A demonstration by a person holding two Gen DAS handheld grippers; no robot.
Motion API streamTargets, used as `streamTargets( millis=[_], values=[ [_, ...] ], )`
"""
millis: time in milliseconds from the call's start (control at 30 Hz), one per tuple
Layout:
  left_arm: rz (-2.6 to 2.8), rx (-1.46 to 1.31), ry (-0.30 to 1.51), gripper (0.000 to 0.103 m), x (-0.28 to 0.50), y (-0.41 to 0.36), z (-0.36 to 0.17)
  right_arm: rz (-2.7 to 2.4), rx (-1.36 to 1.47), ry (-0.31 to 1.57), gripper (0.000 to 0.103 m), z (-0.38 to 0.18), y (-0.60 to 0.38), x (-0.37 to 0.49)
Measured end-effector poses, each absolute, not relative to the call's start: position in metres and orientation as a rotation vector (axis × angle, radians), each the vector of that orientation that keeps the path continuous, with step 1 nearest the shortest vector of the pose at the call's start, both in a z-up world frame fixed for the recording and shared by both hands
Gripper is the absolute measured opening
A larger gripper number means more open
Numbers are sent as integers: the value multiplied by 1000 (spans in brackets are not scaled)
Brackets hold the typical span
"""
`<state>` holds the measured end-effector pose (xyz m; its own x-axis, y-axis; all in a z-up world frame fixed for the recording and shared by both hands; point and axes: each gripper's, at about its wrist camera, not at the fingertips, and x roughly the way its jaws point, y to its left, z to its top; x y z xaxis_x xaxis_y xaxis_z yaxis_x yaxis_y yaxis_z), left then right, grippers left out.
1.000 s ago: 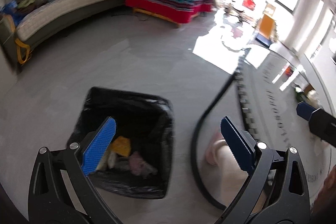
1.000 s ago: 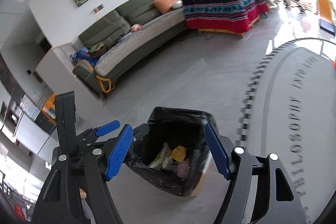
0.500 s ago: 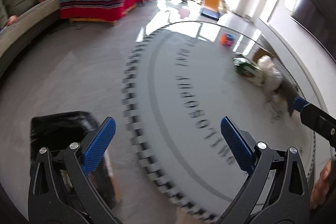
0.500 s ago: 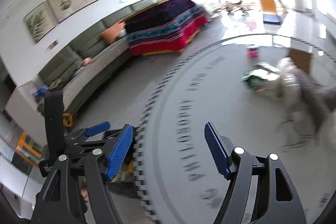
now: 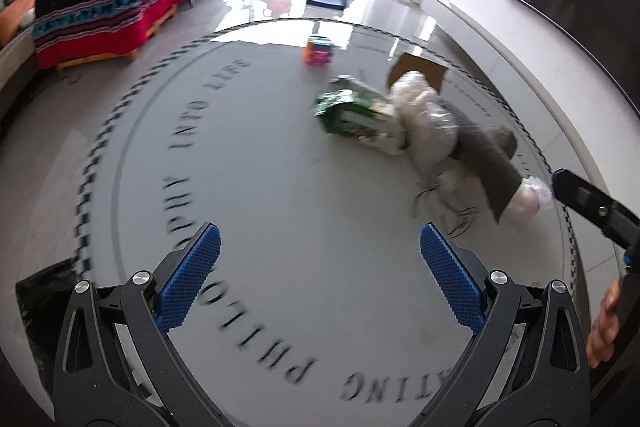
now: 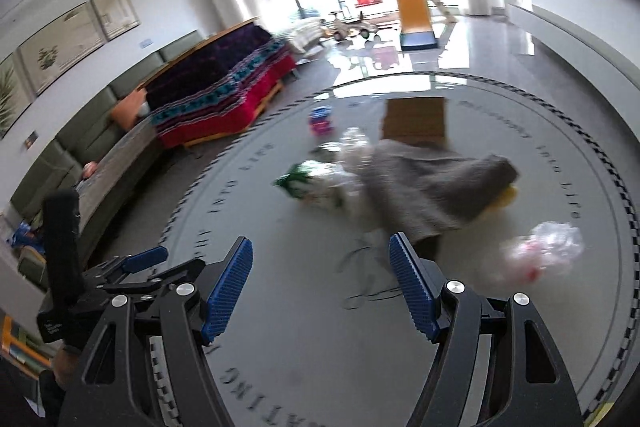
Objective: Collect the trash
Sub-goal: 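Return both tools to the table toward the grey cloth, then grasp the grey cloth with the right tool while the left tool grasps the clear plastic bag, then carry the grey cloth with the right tool while the left tool carries the clear bag to the trash bag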
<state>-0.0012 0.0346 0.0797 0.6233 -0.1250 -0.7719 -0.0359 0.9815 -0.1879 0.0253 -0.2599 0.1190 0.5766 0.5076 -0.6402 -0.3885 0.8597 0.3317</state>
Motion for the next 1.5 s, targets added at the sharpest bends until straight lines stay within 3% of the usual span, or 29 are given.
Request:
streamTargets(
  millis=[400, 467, 500, 533, 1067, 1233, 1333, 1500],
  values=[
    [-111, -179, 949, 97, 49, -3, 64, 414, 10, 865, 65, 81, -256, 82],
    [-115, -170, 955, 97, 55, -8, 61, 422, -14, 896, 47, 74, -251, 91],
    [-116, -164, 958, 97, 57, -10, 61, 441, -19, 922, 14, 70, -250, 97],
    [-118, -160, 958, 97, 60, -11, 61, 458, -4, 940, 4, 68, -251, 101],
    [-119, 80, 899, 96, 143, -81, 57, 478, 266, 625, 4, 161, -339, 77],
    [-117, 164, 925, 78, 152, -99, 43, 484, 285, 611, 4, 164, -347, 75],
    [-118, 228, 919, 56, 148, -107, 39, 485, 295, 611, 4, 164, -350, 73],
    [-141, 236, 914, 50, 141, -105, 36, 497, 298, 613, 4, 163, -350, 68]
  ],
)
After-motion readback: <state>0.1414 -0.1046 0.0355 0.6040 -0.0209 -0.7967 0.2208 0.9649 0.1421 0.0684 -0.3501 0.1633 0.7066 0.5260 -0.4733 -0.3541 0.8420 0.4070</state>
